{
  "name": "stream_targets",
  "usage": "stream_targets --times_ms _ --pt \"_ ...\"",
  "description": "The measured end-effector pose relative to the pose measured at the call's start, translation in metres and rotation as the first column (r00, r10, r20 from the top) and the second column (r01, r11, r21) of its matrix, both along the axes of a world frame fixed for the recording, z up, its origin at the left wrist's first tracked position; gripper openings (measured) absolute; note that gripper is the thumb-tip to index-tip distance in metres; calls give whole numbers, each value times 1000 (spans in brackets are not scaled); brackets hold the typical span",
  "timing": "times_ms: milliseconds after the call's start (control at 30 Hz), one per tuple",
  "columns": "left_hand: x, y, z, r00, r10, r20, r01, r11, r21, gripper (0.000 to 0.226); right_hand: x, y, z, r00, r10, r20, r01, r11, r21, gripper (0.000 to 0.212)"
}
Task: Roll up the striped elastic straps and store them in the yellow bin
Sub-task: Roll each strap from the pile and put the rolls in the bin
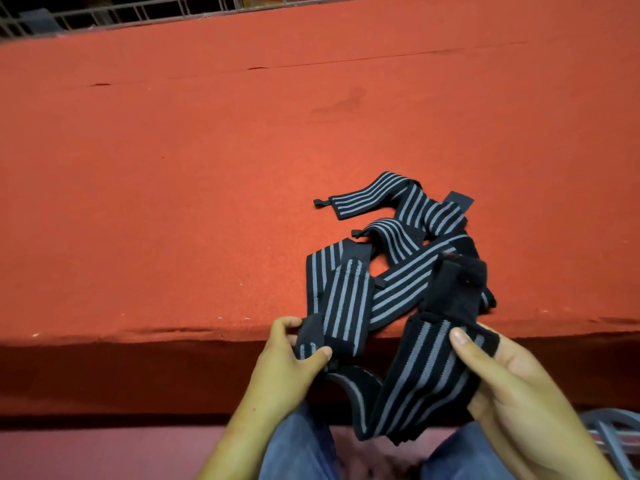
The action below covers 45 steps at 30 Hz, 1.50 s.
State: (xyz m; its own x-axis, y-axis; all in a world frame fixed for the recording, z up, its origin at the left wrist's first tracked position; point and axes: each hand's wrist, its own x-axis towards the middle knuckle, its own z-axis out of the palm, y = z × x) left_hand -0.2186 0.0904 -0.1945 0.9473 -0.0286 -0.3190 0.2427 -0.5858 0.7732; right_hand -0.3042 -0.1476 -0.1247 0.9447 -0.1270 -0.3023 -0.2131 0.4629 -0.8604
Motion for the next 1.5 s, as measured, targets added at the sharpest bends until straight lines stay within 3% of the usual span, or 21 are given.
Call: stream_targets --times_ms 333,567,767,967,1033,1133,1200,1300,1500 --pt "2 6 3 1000 -22 10 23 997 -72 12 1 7 -5 995 -79 -62 78 997 -14 29" --pt "0 5 11 973 -151 -177 101 959 -265 49 1 6 -3 990 -122 -64 121 992 -20 34" --pt "-7 12 9 917 -301 -260 248 944 -219 83 -3 6 -2 991 -108 -77 103 992 -66 31" --pt "-7 19 4 897 -351 -268 291 926 -240 87 -5 4 -5 994 -104 -28 101 992 -79 29" --pt "-7 19 3 943 -273 -188 227 945 -235 67 -5 4 -9 996 -88 -14 86 993 -86 29" --pt "-6 13 -4 999 -32 -29 26 976 -215 28 -2 9 -20 999 -43 -4 43 993 -114 28" --pt "-5 7 -3 994 107 18 -100 969 -225 19 5 15 -32 1000 -13 -20 10 990 -141 25" --pt "-5 2 0 984 176 -27 -177 957 -231 25 20 28 -49 995 78 -68 -89 981 -174 25" --pt "-9 11 14 989 77 -127 -116 935 -335 49 52 57 -66 957 263 -125 -284 935 -213 25"
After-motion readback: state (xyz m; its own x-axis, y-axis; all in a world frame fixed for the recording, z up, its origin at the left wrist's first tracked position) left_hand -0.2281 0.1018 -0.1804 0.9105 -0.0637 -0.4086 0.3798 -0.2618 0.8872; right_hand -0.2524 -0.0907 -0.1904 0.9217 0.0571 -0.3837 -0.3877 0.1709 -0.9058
